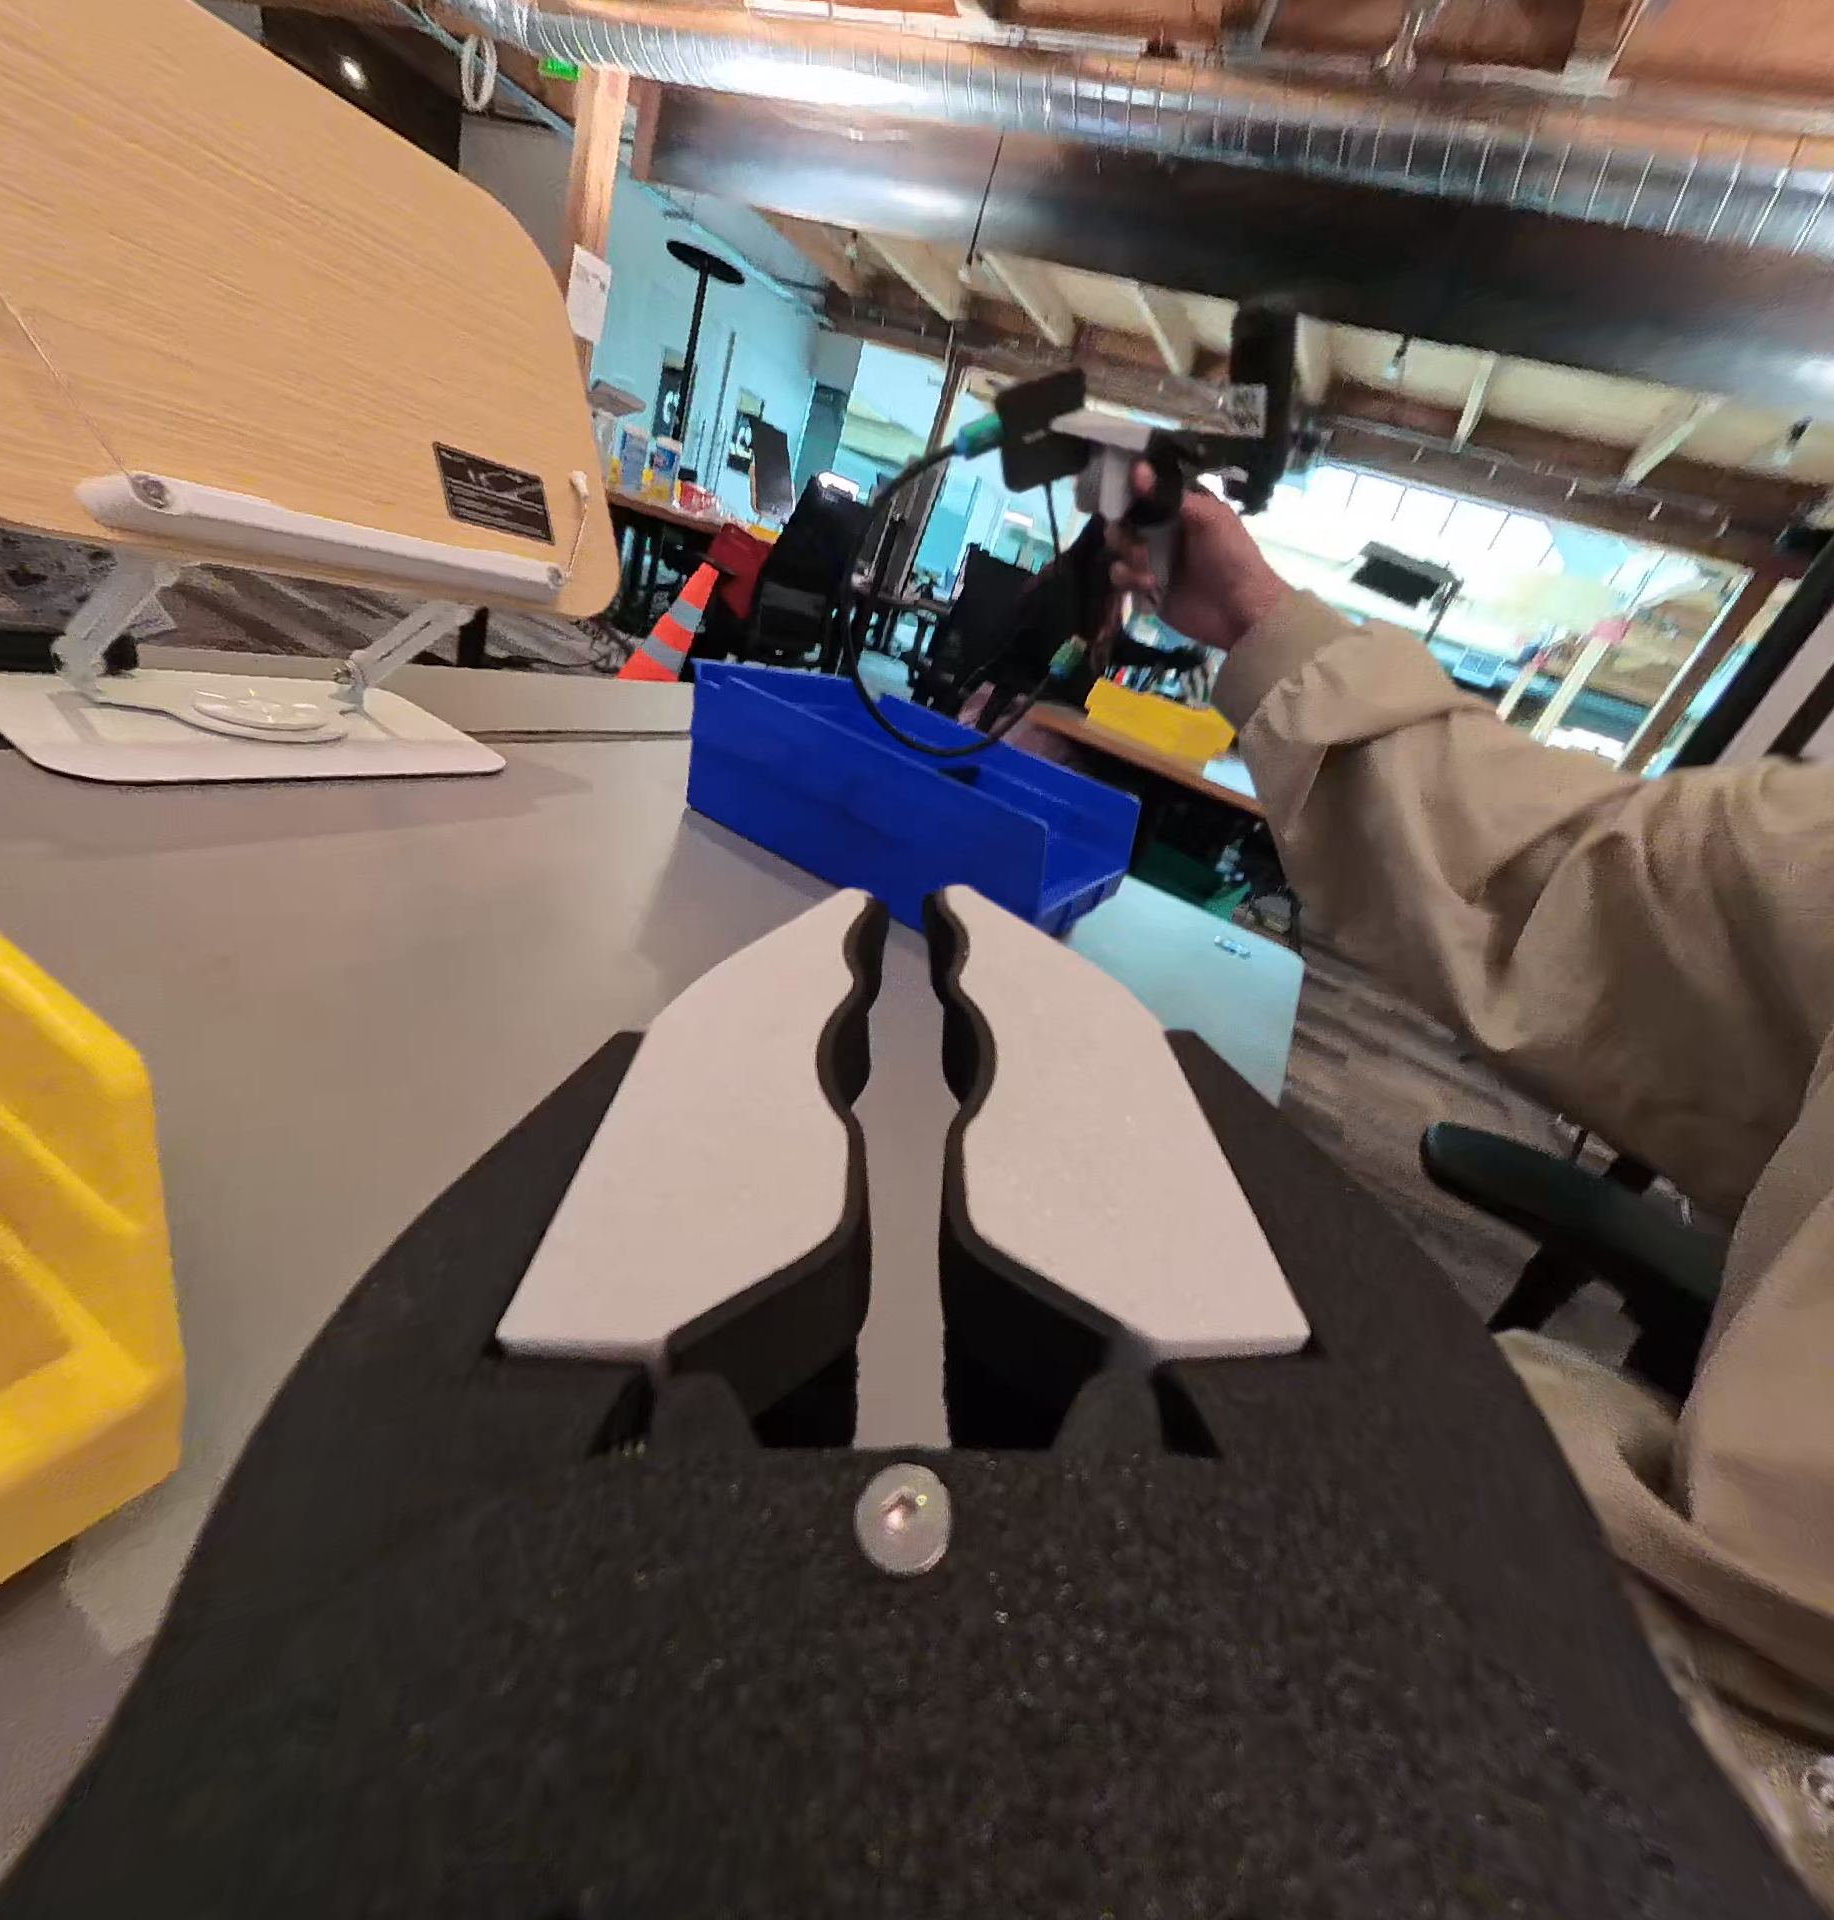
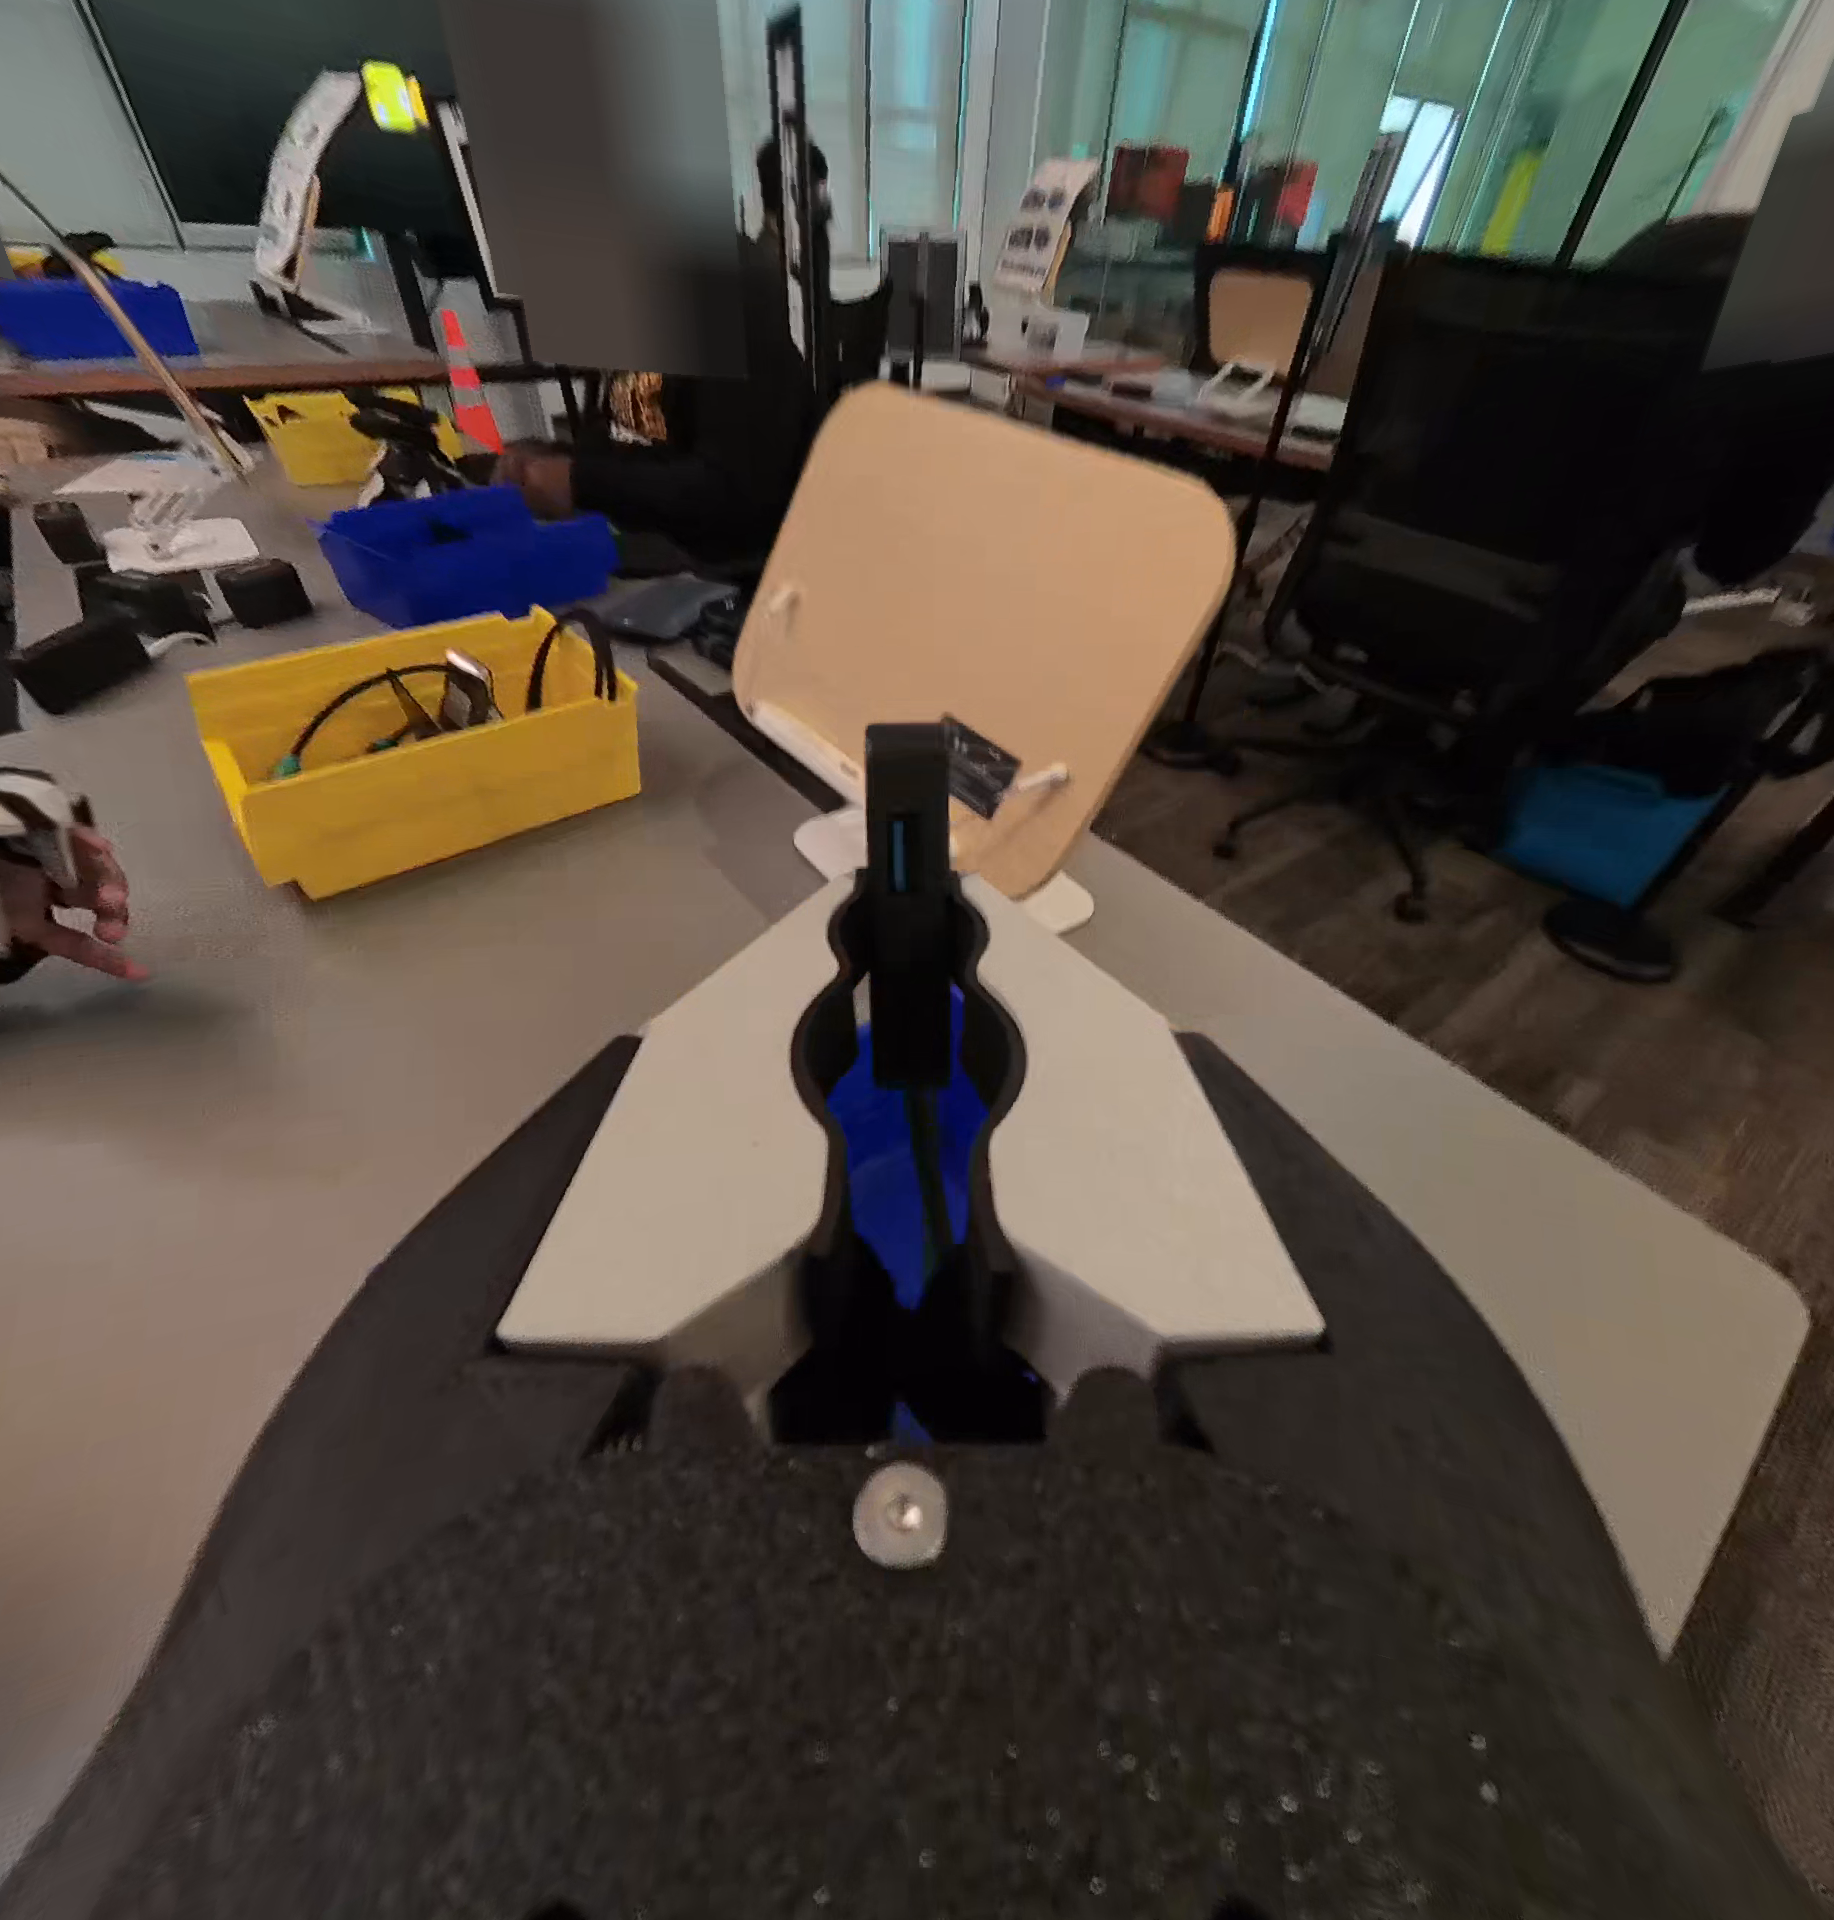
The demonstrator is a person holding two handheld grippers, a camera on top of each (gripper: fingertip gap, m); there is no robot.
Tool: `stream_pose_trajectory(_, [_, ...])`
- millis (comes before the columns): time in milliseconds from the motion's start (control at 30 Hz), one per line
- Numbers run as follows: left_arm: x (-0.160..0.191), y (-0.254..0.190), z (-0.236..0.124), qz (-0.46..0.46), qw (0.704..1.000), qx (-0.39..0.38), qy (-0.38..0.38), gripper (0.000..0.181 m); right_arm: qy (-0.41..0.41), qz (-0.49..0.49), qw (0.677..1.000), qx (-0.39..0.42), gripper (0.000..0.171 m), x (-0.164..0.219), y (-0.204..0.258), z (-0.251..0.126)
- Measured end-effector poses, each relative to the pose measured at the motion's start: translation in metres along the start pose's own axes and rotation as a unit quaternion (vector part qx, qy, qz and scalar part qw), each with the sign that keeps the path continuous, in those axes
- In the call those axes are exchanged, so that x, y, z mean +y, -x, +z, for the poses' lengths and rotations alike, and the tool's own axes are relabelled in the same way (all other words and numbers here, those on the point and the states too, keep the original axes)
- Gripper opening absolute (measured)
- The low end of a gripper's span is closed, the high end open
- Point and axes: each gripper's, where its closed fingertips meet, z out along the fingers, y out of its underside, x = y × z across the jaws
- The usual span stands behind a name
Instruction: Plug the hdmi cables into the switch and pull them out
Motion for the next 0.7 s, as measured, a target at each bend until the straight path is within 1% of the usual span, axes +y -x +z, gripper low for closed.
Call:
stream_pose_trajectory(67, [0.006,-0.002,0.003,0.008,1.0,0.002,0.014,0.008,0.016,0.015,1.0,-0.007,0.012,0.015,-0.011,0.018])
stream_pose_trajectory(167, [0.012,-0.005,0.006,0.016,0.999,0.007,0.028,0.008,0.032,0.033,0.999,-0.022,0.014,0.028,-0.021,0.044])
stream_pose_trajectory(233, [0.015,-0.006,0.006,0.03,0.999,0.004,0.036,0.008,0.059,0.048,0.996,-0.037,0.012,0.04,-0.026,0.064])
stream_pose_trajectory(300, [0.018,-0.006,0.007,0.04,0.998,0.002,0.045,0.008,0.106,0.065,0.99,-0.06,0.012,0.061,-0.026,0.084])
stream_pose_trajectory(400, [0.023,-0.006,0.008,0.041,0.998,0.005,0.055,0.008,0.206,0.084,0.972,-0.07,0.012,0.11,-0.03,0.105])
stream_pose_trajectory(467, [0.024,-0.008,0.007,0.039,0.998,0.009,0.057,0.008,0.269,0.115,0.954,-0.065,0.013,0.137,-0.037,0.108])
stream_pose_trajectory(533, [0.024,-0.009,0.007,0.04,0.997,0.013,0.058,0.009,0.343,0.154,0.924,-0.061,0.013,0.164,-0.04,0.106])
stream_pose_trajectory(633, [0.025,-0.012,0.008,0.04,0.997,0.018,0.061,0.009,0.453,0.139,0.879,-0.046,0.014,0.202,-0.039,0.1])
stream_pose_trajectory(700, [0.027,-0.013,0.009,0.04,0.997,0.021,0.065,0.009,0.493,0.132,0.859,-0.034,0.018,0.219,-0.042,0.097])
